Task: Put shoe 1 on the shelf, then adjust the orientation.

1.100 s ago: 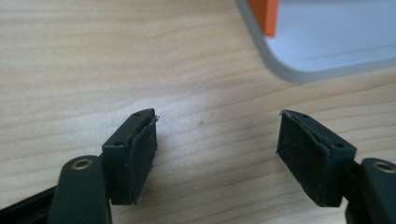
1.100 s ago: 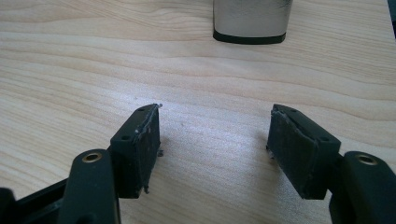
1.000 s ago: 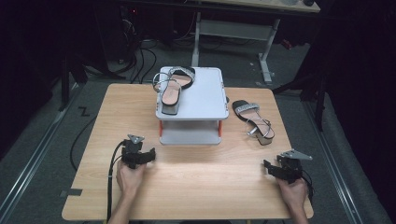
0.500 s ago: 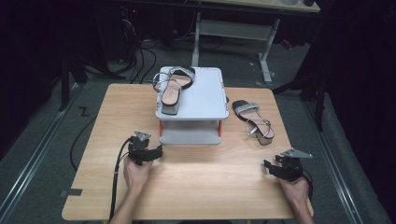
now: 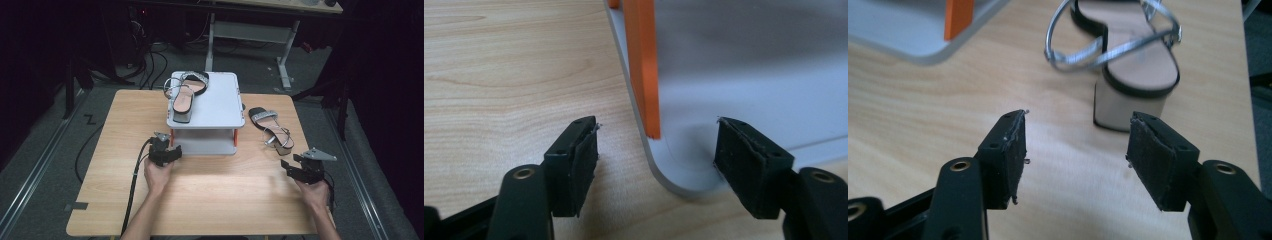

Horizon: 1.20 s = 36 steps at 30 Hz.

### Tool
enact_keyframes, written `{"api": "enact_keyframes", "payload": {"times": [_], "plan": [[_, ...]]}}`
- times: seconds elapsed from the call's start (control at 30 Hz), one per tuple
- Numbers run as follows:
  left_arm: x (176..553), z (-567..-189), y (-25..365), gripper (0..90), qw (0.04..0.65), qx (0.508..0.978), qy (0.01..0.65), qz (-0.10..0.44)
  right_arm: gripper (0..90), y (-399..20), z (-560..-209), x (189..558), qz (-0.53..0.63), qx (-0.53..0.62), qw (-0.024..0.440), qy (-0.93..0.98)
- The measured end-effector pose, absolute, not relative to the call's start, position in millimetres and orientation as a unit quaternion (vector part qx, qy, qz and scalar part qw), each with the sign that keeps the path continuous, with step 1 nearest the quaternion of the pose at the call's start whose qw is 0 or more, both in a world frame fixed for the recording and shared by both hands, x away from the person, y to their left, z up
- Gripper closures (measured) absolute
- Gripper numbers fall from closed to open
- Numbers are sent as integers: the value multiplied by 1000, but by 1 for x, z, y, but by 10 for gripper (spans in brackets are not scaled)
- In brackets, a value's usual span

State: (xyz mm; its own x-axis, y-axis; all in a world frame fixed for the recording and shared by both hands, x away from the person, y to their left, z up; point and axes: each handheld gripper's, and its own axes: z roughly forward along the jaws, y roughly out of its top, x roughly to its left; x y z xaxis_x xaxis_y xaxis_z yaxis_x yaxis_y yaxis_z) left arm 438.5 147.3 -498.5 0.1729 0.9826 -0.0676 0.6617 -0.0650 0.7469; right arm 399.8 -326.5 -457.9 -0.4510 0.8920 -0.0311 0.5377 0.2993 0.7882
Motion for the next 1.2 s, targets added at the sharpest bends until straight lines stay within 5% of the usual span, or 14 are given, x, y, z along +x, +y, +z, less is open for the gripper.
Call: {"api": "enact_keyframes", "payload": {"times": [0.5,1.2], "plan": [[446,-502,151,640,374,677,590,230,365,-303,-421,468,344,460,261,776],[443,-503,150,784,367,674,585,265,328,-287,-432,540,295,503,207,785]]}}
